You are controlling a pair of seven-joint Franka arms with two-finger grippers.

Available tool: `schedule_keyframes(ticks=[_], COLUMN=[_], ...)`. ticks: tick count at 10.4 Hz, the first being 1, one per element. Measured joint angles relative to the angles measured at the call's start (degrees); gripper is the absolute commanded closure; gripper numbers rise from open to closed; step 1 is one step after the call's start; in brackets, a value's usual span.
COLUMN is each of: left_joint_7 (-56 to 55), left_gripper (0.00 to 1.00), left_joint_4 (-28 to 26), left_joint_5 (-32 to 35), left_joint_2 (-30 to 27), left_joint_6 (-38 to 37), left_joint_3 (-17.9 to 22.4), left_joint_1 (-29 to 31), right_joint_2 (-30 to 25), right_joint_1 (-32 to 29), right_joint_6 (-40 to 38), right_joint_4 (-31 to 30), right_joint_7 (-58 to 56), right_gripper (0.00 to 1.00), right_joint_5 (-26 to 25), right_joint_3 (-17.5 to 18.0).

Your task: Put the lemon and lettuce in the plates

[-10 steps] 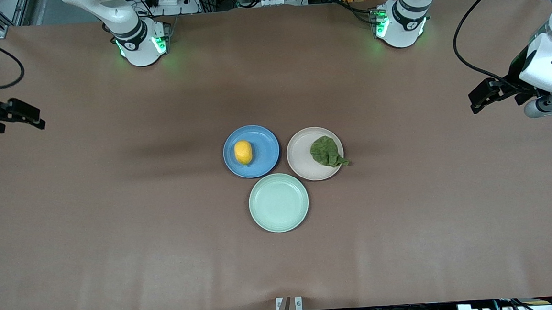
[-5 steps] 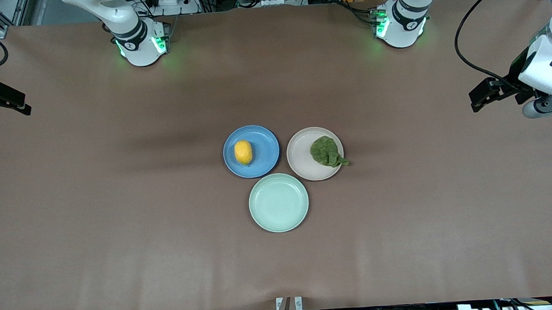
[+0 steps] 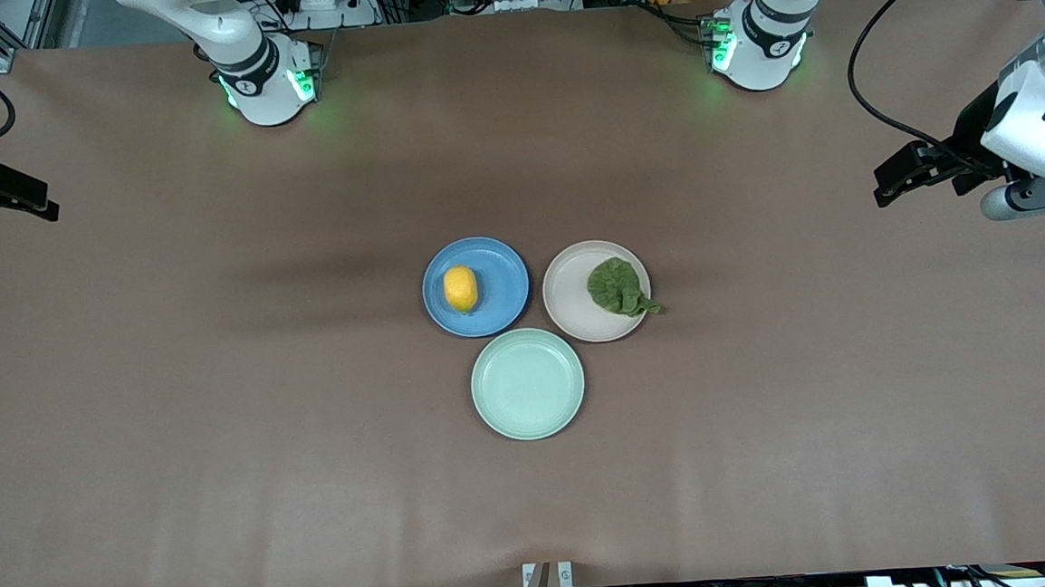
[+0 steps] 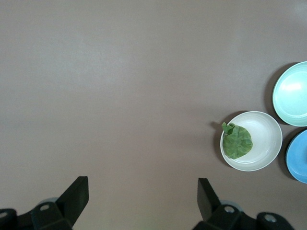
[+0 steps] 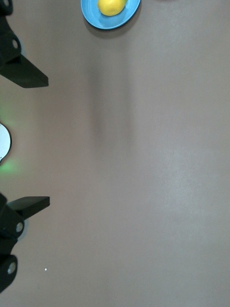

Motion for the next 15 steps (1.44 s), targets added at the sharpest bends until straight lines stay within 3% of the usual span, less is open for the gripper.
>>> schedule_keyframes(ticks=[4,15], left_joint_7=[5.5,6.5], left_gripper=[0.0,0.0], left_joint_4=[0.1,2.9], left_joint_5=[0.3,3.4], left_joint_2=[-0.5,-1.0], left_joint_6=[-2.4,-5.4], left_joint_3=[0.0,0.1], left_joint_1=[0.0,-0.2], right_joint_2=[0.4,0.5], right_joint_1=[0.0,0.0], right_joint_6=[-0.5,-0.5], right_joint_4=[0.3,0.3], right_joint_7=[2.6,2.7], right_gripper=[0.0,0.0], right_joint_5=[0.7,1.0], right_joint_3=[0.0,-0.1])
